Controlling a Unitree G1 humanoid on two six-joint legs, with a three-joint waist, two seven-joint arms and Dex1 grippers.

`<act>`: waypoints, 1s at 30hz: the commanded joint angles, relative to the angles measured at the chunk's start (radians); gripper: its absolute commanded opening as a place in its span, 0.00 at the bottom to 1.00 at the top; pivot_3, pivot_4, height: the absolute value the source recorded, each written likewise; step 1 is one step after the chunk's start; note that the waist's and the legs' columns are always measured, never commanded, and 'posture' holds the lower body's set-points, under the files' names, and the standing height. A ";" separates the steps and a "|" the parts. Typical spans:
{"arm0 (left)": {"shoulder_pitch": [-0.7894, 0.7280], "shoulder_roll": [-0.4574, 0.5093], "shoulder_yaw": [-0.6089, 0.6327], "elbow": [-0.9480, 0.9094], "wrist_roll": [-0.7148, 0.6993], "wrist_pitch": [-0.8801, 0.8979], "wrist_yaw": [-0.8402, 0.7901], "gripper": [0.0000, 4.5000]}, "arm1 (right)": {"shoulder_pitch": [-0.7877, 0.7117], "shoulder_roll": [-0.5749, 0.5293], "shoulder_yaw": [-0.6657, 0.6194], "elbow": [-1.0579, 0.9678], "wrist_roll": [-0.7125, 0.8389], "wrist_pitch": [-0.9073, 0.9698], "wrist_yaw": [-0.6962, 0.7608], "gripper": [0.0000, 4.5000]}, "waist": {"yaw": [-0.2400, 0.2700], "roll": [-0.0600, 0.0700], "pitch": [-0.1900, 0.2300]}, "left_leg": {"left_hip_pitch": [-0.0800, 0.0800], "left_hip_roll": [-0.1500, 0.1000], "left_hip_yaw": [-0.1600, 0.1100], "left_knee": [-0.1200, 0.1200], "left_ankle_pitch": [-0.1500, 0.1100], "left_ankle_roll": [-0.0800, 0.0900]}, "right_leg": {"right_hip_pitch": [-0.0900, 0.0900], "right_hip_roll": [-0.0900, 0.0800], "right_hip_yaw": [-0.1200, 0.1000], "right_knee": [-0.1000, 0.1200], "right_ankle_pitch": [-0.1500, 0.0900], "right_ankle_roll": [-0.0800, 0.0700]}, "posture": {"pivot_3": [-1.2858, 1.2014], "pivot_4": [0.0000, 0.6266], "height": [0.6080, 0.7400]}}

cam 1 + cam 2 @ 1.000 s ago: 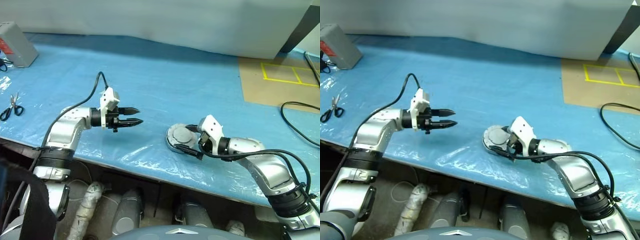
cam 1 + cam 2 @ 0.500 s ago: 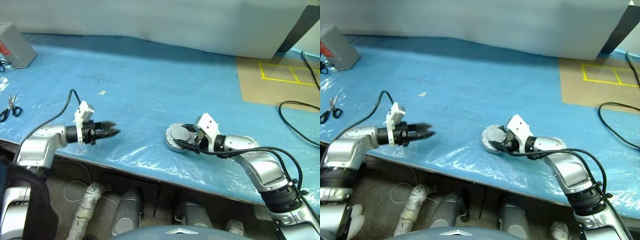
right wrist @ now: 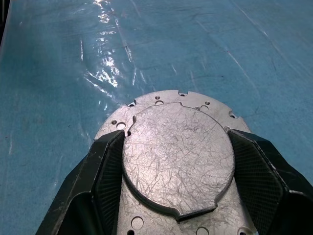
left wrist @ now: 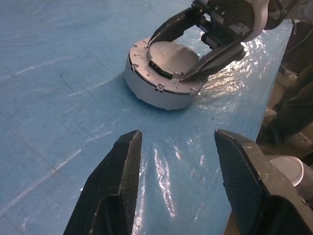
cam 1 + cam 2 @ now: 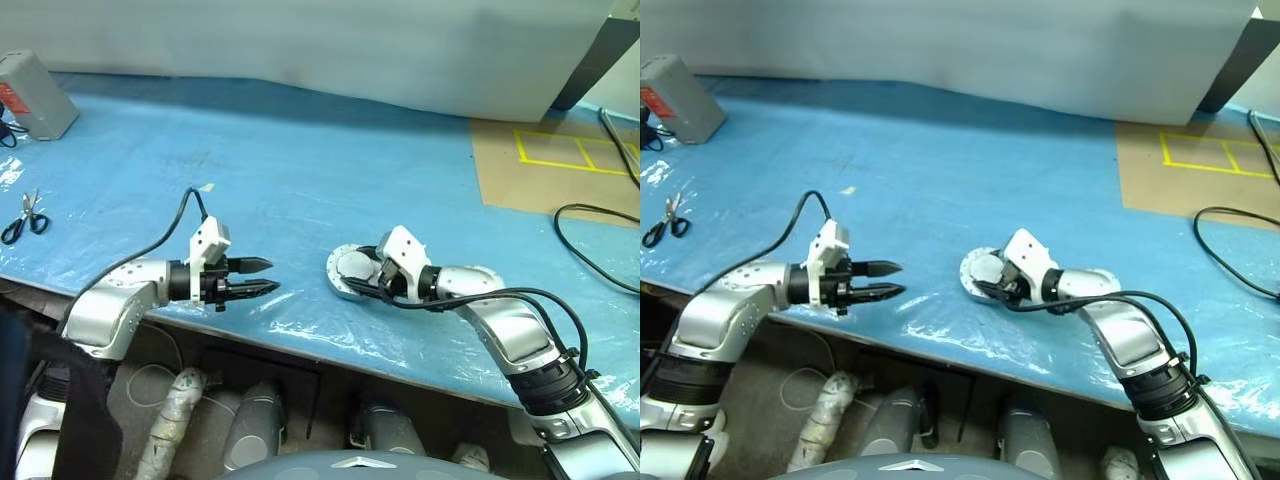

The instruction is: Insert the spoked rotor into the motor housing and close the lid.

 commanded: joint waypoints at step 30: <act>-0.477 -0.331 -0.239 0.617 0.275 -0.416 -0.119 0.43 | 0.090 0.016 0.007 0.160 -0.087 -0.049 -0.040 0.66 | 0.015 -0.011 -0.006 | 0.013 0.000 0.001 -0.008 0.002 -0.004 | 0.010 0.000 0.002 -0.004 -0.004 0.008 | 0.52 0.24 1.00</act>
